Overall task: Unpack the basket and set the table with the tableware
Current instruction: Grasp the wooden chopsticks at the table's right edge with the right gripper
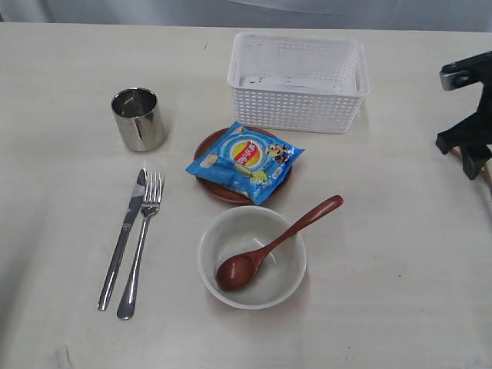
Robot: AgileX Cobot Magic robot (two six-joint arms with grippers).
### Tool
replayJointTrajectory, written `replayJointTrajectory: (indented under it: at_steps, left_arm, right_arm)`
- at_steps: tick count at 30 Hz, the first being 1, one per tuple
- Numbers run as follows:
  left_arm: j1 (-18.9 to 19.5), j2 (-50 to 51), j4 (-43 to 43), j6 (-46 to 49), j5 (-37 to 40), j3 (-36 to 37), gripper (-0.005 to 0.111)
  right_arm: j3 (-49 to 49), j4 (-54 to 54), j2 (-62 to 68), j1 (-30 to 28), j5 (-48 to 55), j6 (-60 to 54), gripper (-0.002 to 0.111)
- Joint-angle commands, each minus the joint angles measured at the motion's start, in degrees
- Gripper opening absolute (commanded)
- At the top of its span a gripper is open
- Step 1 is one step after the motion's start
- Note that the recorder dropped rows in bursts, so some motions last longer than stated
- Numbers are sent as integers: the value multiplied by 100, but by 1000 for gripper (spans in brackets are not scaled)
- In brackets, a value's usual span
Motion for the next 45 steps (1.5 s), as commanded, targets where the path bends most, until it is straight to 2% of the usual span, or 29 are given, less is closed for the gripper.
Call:
replayJointTrajectory:
  at_steps: [1, 11, 19, 23, 32, 45]
  left_arm:
    - [-33, -13, -13, -25, -48, 14, 0]
    - [-33, -13, -13, -25, -48, 14, 0]
    - [-33, -13, -13, -25, -48, 14, 0]
    - [-33, -13, -13, -25, -48, 14, 0]
    - [-33, -13, -13, -25, -48, 14, 0]
    - [-33, -13, -13, -25, -48, 14, 0]
  right_arm:
    - [20, -333, 438, -37, -260, -194, 61]
    - [20, -1103, 1034, -37, -317, -328, 61]
    - [20, -1091, 1220, -37, -837, -355, 60]
    - [20, -1130, 1491, -37, -801, -369, 49]
    - [20, -1150, 1776, -37, -1003, -358, 1]
    - [20, 46, 1540, -37, -748, -674, 0]
